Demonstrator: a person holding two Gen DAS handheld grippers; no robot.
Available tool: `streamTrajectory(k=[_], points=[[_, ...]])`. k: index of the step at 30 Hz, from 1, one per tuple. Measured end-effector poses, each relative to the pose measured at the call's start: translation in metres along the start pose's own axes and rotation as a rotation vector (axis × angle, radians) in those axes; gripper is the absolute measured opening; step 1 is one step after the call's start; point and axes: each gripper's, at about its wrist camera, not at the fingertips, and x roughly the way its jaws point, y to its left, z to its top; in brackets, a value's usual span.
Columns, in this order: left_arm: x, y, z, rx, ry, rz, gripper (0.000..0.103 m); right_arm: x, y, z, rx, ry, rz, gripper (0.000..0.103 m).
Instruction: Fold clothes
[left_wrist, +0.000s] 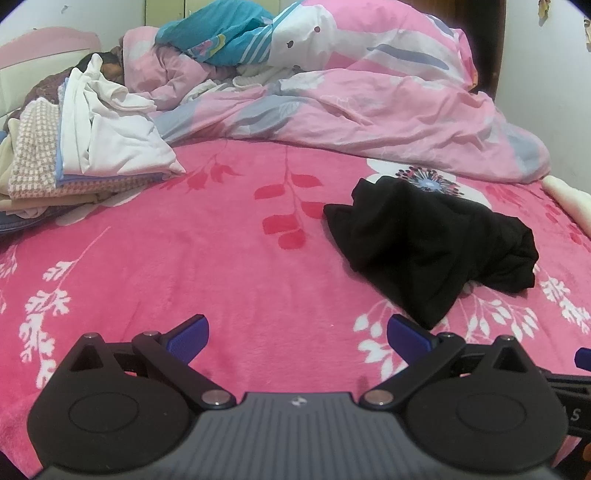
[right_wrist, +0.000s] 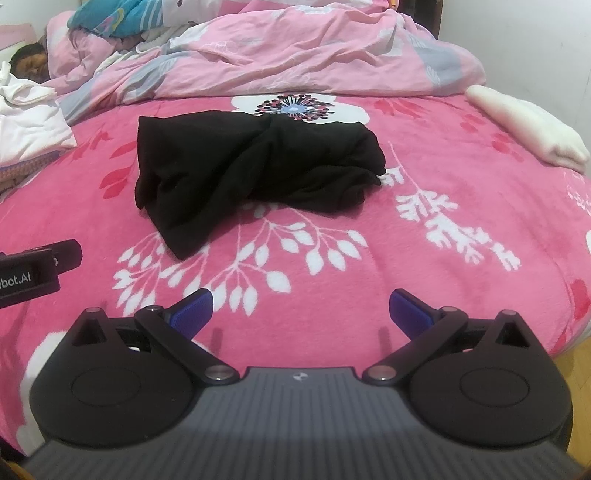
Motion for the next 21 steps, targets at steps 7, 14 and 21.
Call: streamTrajectory(k=[7, 14, 21], points=[[0.003, 0.001, 0.000, -0.005, 0.006, -0.005, 0.103, 0.003, -0.001, 0.001, 0.003, 0.003, 0.001, 0.102], [0.011, 0.005, 0.001, -0.023, 0.001, -0.036, 0.103, 0.007, -0.004, 0.002, 0.006, -0.014, 0.000, 0.102], [0.017, 0.006, 0.010, -0.022, -0.047, -0.154, 0.103, 0.008, -0.015, 0.005, -0.007, -0.111, 0.006, 0.102]])
